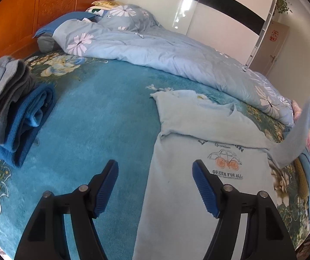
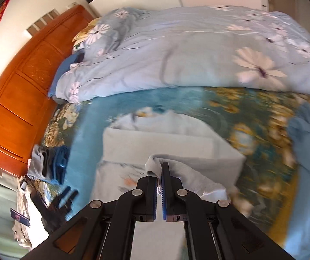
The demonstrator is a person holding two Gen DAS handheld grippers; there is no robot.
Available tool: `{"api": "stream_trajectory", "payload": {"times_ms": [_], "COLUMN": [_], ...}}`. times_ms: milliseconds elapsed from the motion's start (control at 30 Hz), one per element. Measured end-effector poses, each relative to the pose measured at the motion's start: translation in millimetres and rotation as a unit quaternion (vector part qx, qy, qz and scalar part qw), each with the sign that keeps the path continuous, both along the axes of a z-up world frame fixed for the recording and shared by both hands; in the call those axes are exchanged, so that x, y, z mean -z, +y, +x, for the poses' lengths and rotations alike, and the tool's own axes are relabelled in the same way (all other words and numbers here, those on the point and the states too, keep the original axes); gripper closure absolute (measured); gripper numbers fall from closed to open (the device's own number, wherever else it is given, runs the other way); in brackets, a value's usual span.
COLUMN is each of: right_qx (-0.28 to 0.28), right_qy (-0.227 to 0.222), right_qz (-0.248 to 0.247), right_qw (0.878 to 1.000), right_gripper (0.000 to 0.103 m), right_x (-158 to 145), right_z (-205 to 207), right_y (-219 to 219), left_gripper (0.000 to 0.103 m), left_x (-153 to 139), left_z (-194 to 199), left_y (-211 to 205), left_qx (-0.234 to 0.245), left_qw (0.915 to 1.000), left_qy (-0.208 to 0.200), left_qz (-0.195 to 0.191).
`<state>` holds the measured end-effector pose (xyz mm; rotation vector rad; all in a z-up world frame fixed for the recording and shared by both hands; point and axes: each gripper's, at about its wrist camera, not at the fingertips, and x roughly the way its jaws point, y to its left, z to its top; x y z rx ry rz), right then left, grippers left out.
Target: Fold clothes
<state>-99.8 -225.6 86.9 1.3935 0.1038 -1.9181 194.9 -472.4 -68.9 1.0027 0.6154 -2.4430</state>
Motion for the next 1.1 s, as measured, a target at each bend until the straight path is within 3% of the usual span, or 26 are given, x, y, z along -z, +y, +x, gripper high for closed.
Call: {"api": "stream_trajectory", "payload": {"times_ms": [267,433,533,600,667,733,933,1100], "right_qx": [-0.013,-0.043,-0.058,-0.071,-0.081,-0.089,-0.075,-0.053], "right_qy": [-0.068,-0.073,-0.066,-0.056,-0.045,-0.033,0.03,0.073], "right_qz": [-0.004,0.032,0.047,0.051,0.045,0.037,-0.006,-0.022], "right_qw": [0.998,0.996,0.995,0.995,0.995,0.995,0.997,0.996], "right_gripper": [0.099,0.096,0.096,0.095,0.082,0.05,0.048,0.044], "right_x": [89,140,155,158,154,148,108,90], "right_z": [12,33,43,48,53,56,53,51], "right_y": [-124,-173,-187,-191,-190,-188,-158,-100], "left_gripper": [0.031,0.031,0.031,0.031,0.031,0.031,0.031,0.031], "left_x": [12,23,26,28,30,31,35,50], "left_z": [-3,-2,-6,-10,-15,-23,-54,-89], "left_y": [-7,-12,-10,-8,-4,0,12,1], "left_qx": [0.004,0.001,0.006,0.012,0.018,0.025,0.054,0.044], "left_qw": [0.9999,0.9995,0.9994,0.9993,0.999,0.9986,0.9938,0.9802], "left_qy": [-0.016,-0.028,-0.032,-0.032,-0.029,-0.026,-0.004,0.015], "left_qz": [0.005,0.011,0.015,0.019,0.028,0.038,0.097,0.192]}}
